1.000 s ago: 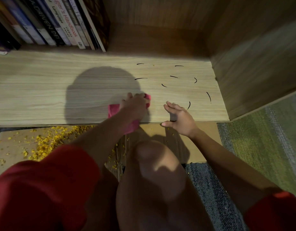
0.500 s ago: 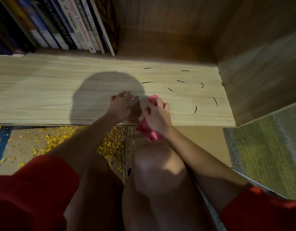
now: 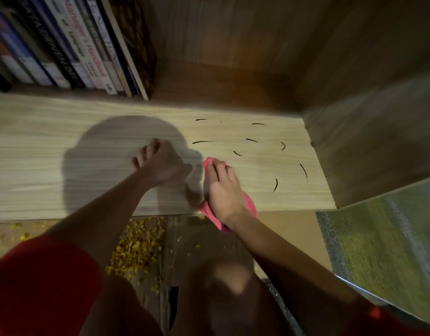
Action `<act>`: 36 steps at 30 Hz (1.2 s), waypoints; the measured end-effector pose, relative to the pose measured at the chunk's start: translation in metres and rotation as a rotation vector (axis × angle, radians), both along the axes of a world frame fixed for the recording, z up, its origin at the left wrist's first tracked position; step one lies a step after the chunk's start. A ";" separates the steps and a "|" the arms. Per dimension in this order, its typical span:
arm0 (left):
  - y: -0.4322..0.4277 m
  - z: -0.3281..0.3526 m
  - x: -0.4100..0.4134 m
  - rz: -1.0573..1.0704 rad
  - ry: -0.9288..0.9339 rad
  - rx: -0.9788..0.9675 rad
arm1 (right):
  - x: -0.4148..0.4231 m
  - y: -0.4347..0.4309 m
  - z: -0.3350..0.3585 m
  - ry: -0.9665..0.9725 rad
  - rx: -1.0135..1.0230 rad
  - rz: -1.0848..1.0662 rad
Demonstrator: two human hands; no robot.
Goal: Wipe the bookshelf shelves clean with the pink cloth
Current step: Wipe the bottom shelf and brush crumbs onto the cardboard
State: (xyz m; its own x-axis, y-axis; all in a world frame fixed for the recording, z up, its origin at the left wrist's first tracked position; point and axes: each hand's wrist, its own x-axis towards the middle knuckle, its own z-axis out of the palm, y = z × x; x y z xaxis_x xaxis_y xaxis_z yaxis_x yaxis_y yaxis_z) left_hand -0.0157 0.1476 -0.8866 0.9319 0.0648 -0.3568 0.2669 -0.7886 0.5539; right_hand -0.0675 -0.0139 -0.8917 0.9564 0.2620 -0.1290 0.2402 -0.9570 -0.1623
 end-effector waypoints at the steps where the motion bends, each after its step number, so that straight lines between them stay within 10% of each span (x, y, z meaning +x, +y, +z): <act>1: 0.001 -0.004 0.001 0.006 0.012 -0.022 | 0.003 -0.002 -0.002 0.002 -0.003 0.039; 36: 0.001 -0.005 0.001 -0.154 0.182 0.127 | 0.077 0.020 0.009 -0.036 0.058 -0.076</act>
State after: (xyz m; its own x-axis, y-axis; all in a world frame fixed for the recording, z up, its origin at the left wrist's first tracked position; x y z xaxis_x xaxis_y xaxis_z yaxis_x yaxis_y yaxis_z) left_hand -0.0150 0.1482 -0.8918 0.8554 -0.0183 -0.5177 0.2243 -0.8877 0.4021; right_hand 0.0099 0.0058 -0.8825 0.9777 0.1940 -0.0805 0.1736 -0.9621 -0.2101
